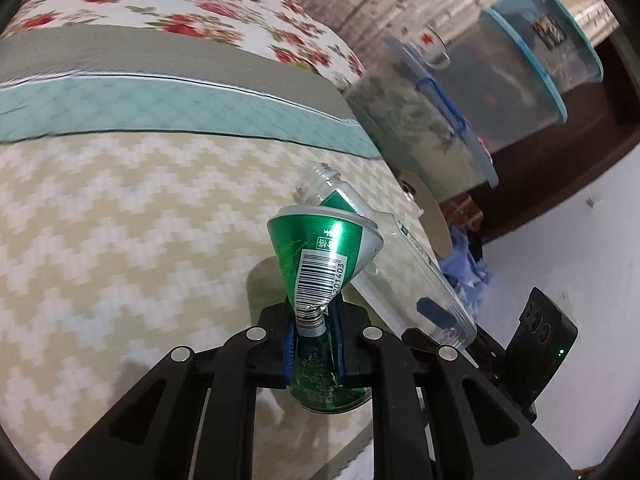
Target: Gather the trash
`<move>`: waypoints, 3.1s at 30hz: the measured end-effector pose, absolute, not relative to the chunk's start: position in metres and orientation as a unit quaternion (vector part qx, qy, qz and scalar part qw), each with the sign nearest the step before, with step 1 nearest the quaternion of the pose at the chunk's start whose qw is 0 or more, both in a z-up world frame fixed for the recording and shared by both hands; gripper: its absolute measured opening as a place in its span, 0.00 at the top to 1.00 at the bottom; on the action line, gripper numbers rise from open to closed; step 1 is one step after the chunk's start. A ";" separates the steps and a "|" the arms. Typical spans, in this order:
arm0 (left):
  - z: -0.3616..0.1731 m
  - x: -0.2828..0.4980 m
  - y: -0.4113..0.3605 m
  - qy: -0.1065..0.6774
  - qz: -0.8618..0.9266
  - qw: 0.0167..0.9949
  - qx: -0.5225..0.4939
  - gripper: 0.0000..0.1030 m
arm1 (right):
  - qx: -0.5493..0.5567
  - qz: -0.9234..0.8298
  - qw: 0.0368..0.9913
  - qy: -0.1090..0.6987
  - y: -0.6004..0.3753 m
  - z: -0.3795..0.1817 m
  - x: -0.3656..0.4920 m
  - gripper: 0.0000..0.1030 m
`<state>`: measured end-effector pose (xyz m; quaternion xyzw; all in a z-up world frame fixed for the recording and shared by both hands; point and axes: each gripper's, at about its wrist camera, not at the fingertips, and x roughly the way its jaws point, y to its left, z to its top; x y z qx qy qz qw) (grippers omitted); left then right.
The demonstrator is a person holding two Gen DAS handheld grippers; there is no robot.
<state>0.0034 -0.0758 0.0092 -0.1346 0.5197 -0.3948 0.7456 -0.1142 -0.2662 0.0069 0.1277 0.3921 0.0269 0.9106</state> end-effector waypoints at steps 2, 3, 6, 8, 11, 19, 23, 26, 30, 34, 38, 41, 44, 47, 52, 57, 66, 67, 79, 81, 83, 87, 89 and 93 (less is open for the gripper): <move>0.011 0.004 -0.099 0.522 -0.407 0.739 -0.123 0.88 | 0.138 0.013 0.912 0.385 -0.281 0.007 -0.121 0.34; 0.012 0.004 -0.110 0.523 -0.412 0.737 -0.118 0.88 | 0.145 0.003 0.913 0.381 -0.290 0.006 -0.125 0.34; 0.014 0.005 -0.149 0.527 -0.428 0.727 -0.100 0.88 | 0.162 -0.029 0.914 0.370 -0.317 0.005 -0.137 0.34; 0.015 0.006 -0.175 0.530 -0.439 0.720 -0.089 0.88 | 0.172 -0.053 0.914 0.363 -0.335 0.004 -0.145 0.34; 0.016 0.005 -0.220 0.533 -0.456 0.710 -0.065 0.88 | 0.193 -0.098 0.912 0.347 -0.369 0.002 -0.160 0.34; 0.016 0.002 -0.344 0.537 -0.495 0.683 -0.009 0.88 | 0.230 -0.188 0.904 0.306 -0.442 0.004 -0.191 0.35; 0.018 0.001 -0.398 0.534 -0.508 0.676 0.016 0.88 | 0.241 -0.224 0.897 0.295 -0.477 0.005 -0.190 0.35; 0.013 0.003 -0.434 0.536 -0.508 0.674 0.037 0.88 | 0.245 -0.233 0.894 0.294 -0.493 0.003 -0.183 0.35; 0.003 0.011 -0.478 0.541 -0.496 0.676 0.065 0.87 | 0.242 -0.247 0.888 0.304 -0.511 -0.002 -0.170 0.35; 0.002 0.022 -0.501 0.547 -0.472 0.688 0.068 0.49 | 0.245 -0.253 0.891 0.287 -0.522 0.000 -0.162 0.21; 0.014 0.026 -0.497 0.526 -0.478 0.700 0.068 0.47 | 0.240 -0.251 0.895 0.281 -0.524 0.000 -0.160 0.21; 0.018 0.031 -0.477 0.527 -0.474 0.704 0.054 0.46 | 0.245 -0.254 0.896 0.270 -0.520 0.000 -0.167 0.21; 0.023 0.030 -0.456 0.528 -0.472 0.706 0.035 0.44 | 0.245 -0.254 0.897 0.266 -0.513 0.002 -0.173 0.21; 0.025 0.023 -0.426 0.529 -0.472 0.705 0.024 0.43 | 0.240 -0.259 0.900 0.257 -0.503 0.006 -0.181 0.21; 0.029 0.008 -0.374 0.523 -0.472 0.710 0.013 0.43 | 0.226 -0.273 0.908 0.223 -0.496 0.020 -0.185 0.61; 0.031 -0.003 -0.341 0.525 -0.468 0.711 0.007 0.43 | 0.258 -0.243 0.882 0.309 -0.522 -0.011 -0.138 0.65; 0.043 -0.042 -0.299 0.490 -0.473 0.730 0.046 0.37 | 0.282 -0.220 0.900 0.248 -0.476 0.016 -0.181 0.48; 0.045 -0.047 -0.295 0.485 -0.472 0.734 0.051 0.36 | 0.285 -0.216 0.901 0.245 -0.470 0.017 -0.185 0.47; 0.070 -0.096 -0.242 0.403 -0.415 0.808 0.111 0.08 | 0.325 -0.186 0.893 0.250 -0.386 0.017 -0.228 0.30; 0.073 -0.100 -0.233 0.396 -0.401 0.818 0.116 0.09 | 0.341 -0.184 0.887 0.250 -0.378 0.016 -0.234 0.29; 0.074 -0.103 -0.223 0.392 -0.389 0.825 0.121 0.09 | 0.348 -0.184 0.885 0.248 -0.374 0.017 -0.237 0.28; 0.079 -0.110 -0.208 0.376 -0.371 0.839 0.131 0.09 | 0.353 -0.181 0.885 0.245 -0.360 0.021 -0.243 0.25; 0.081 -0.115 -0.203 0.367 -0.361 0.845 0.142 0.08 | 0.353 -0.180 0.885 0.245 -0.354 0.023 -0.245 0.25; 0.084 -0.123 -0.196 0.355 -0.349 0.853 0.155 0.08 | 0.353 -0.173 0.886 0.246 -0.343 0.027 -0.248 0.24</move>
